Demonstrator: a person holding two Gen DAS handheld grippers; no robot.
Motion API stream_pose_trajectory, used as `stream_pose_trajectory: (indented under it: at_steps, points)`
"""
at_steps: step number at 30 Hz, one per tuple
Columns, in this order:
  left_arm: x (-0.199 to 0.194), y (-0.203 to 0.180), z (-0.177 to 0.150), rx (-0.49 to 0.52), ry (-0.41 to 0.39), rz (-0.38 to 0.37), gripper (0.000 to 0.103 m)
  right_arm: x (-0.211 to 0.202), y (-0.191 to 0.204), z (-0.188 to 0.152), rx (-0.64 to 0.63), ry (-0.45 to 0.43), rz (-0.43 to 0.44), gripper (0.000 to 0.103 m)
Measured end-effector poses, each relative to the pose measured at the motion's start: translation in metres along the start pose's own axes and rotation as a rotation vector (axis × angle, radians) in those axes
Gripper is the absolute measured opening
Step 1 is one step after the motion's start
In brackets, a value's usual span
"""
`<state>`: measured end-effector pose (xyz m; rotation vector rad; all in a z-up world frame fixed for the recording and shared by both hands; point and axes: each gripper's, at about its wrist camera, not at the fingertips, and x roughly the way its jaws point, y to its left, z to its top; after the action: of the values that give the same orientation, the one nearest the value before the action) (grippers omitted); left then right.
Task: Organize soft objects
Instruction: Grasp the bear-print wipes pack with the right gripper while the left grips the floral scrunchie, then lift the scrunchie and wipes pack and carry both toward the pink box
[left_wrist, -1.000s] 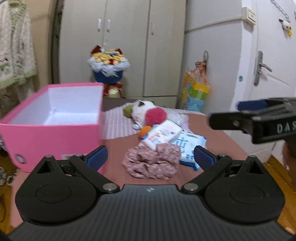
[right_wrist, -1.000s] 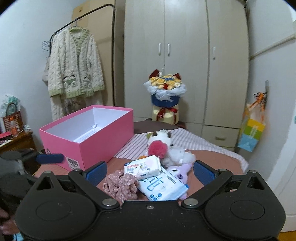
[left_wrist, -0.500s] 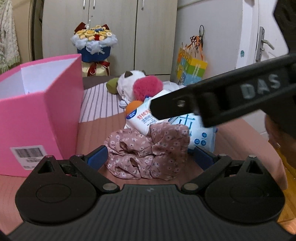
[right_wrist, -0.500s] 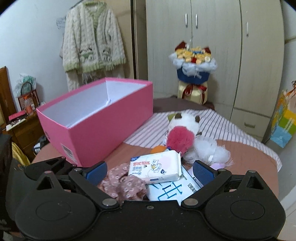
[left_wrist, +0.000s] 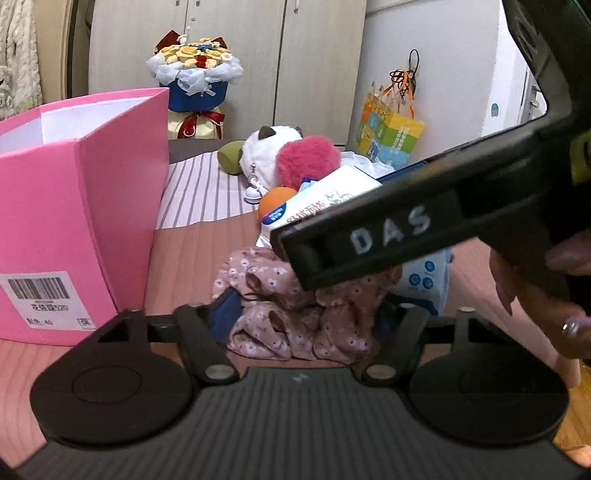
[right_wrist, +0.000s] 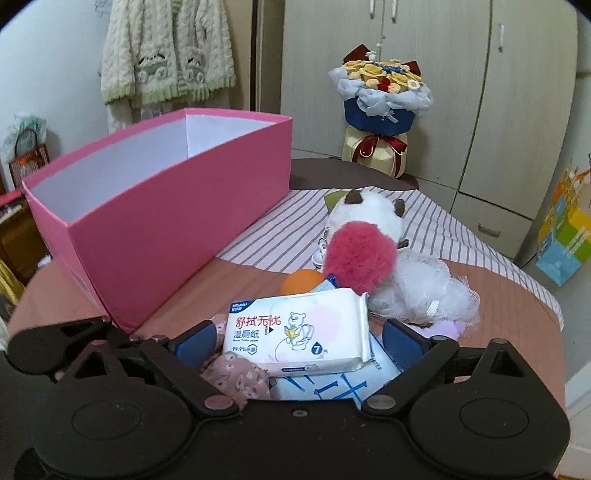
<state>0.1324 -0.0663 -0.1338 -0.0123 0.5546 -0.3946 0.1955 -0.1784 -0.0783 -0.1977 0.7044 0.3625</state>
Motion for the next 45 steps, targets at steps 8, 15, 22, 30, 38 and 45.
stream_pose_trajectory:
  at_steps: [8, 15, 22, 30, 38, 45]
  points:
    - [-0.003, 0.003, -0.002, -0.001, 0.001, 0.019, 0.047, 0.003, 0.016, -0.003, -0.061, 0.017, -0.102, 0.093]
    - [-0.007, -0.003, -0.003, 0.033, 0.007, 0.069, 0.048, 0.004, 0.027, -0.003, -0.087, 0.03, -0.161, 0.094]
    - [-0.01, 0.001, -0.006, 0.029, -0.009, 0.086, 0.03, -0.004, 0.021, -0.006, -0.021, -0.014, -0.166, 0.081]
    - [-0.014, 0.013, -0.005, -0.036, -0.007, 0.076, 0.021, -0.014, -0.003, -0.008, 0.124, -0.047, -0.074, 0.081]
    - [-0.018, 0.014, -0.004, -0.05, -0.006, 0.093, 0.015, -0.026, -0.006, -0.011, 0.129, -0.106, -0.058, 0.081]
    - [-0.028, 0.025, 0.001, -0.086, -0.007, 0.052, 0.014, -0.037, -0.007, -0.019, 0.123, -0.107, -0.007, 0.081]
